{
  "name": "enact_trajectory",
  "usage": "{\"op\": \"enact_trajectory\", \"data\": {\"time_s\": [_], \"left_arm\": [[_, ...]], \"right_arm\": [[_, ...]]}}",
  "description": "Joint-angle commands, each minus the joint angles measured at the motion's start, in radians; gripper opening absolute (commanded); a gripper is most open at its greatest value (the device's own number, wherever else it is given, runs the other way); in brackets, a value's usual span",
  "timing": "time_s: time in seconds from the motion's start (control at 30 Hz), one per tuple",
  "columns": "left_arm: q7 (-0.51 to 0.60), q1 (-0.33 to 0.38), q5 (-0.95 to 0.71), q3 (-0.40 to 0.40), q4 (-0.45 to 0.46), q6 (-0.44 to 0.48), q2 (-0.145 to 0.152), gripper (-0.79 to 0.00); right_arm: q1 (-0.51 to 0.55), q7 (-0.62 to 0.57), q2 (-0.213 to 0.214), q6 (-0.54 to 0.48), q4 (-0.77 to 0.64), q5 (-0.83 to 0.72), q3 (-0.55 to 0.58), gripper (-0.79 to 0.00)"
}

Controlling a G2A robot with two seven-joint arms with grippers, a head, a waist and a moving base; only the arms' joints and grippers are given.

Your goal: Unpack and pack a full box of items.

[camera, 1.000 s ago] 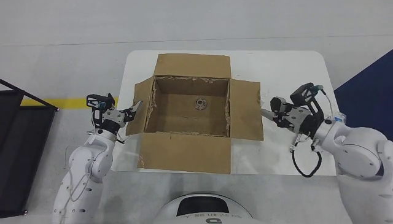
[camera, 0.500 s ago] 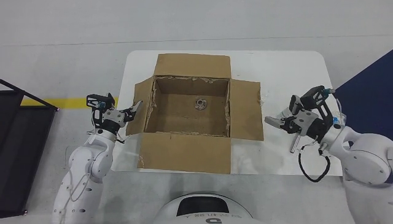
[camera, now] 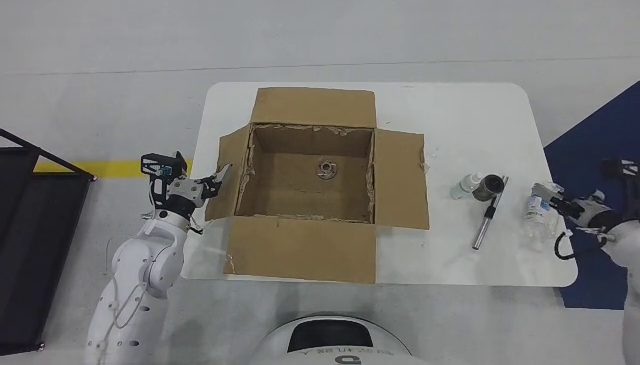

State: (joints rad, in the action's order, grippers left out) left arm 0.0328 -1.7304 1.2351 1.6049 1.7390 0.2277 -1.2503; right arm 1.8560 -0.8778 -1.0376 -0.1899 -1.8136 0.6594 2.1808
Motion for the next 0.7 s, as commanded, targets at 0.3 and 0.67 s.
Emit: {"op": "enact_trajectory", "data": {"time_s": [0.3,0.67], "left_arm": [[0.000,0.000,0.000,0.000,0.000,0.000,0.000,0.000],[0.000,0.000,0.000,0.000,0.000,0.000,0.000,0.000]], "right_arm": [[-0.223,-0.195,0.031,0.110,0.225,0.283,-0.187,0.000],[-0.336,-0.234,0.039,0.143,0.360,0.399,-0.289,-0.403]]}}
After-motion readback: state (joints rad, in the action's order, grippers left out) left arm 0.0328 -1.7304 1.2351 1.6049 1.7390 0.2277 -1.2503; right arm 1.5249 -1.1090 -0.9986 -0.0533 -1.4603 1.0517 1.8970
